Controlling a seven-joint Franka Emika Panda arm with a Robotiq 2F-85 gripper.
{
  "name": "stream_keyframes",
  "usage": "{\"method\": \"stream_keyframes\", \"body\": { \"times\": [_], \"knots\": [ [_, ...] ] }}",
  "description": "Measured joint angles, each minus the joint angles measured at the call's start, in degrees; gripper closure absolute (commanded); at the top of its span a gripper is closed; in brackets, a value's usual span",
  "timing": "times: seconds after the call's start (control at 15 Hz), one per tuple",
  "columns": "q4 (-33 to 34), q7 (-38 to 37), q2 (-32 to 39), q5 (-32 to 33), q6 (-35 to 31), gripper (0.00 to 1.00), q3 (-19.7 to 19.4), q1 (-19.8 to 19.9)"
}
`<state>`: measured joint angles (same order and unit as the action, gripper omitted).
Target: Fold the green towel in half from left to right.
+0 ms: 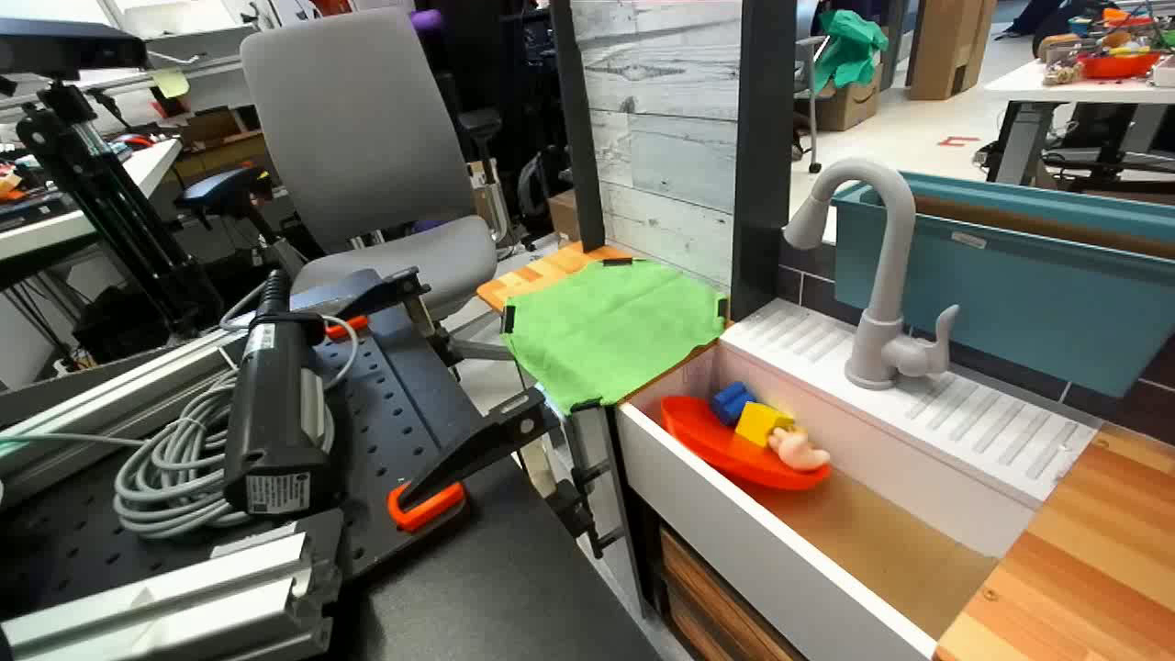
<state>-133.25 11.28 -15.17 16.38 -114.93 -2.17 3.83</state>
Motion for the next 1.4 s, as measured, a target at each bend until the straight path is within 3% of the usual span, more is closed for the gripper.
{"method": "stream_keyframes", "body": {
  "times": [0.53, 0.87, 1.13, 1.4],
  "knots": [
    [-0.12, -0.37, 0.39, 0.11, 0.0, 0.0, 0.32, -0.2],
    [-0.97, -3.52, 7.32, 0.78, -2.96, 0.0, 4.2, -3.57],
    [-1.24, -8.75, 16.85, 2.66, -10.49, 0.0, 7.45, -7.35],
    [-1.42, -16.52, 27.3, 5.57, -22.96, 0.0, 8.58, -10.99]
  ]
}}
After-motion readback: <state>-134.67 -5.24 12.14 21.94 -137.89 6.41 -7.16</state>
